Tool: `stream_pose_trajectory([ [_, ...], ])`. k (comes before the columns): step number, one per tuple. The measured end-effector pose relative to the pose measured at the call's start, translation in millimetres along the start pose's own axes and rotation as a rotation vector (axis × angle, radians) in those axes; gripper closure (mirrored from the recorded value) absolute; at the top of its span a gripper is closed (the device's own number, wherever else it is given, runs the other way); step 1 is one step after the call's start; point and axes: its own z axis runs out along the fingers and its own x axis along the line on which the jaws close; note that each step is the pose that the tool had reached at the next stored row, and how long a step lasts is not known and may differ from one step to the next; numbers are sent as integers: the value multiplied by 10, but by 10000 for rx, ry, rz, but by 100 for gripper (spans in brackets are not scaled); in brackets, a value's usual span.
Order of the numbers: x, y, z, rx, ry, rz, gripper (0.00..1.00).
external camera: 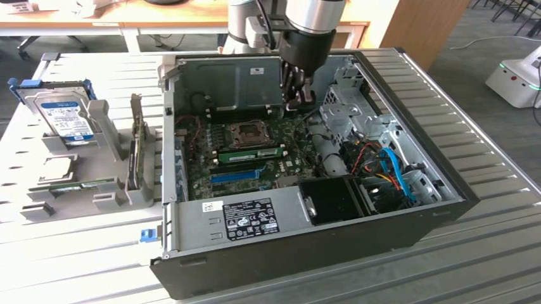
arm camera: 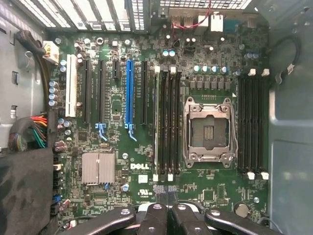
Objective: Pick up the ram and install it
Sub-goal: 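Press down the ram until it locks into place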
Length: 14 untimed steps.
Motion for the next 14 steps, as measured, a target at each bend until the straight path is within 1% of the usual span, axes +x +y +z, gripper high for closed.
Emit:
stream_pose_trajectory([
  [7, 4, -3, 100, 47, 30, 1, 89],
  [12, 5, -5, 166, 77, 69, 1, 89],
  [14, 7, -5, 196, 103, 82, 4, 89],
])
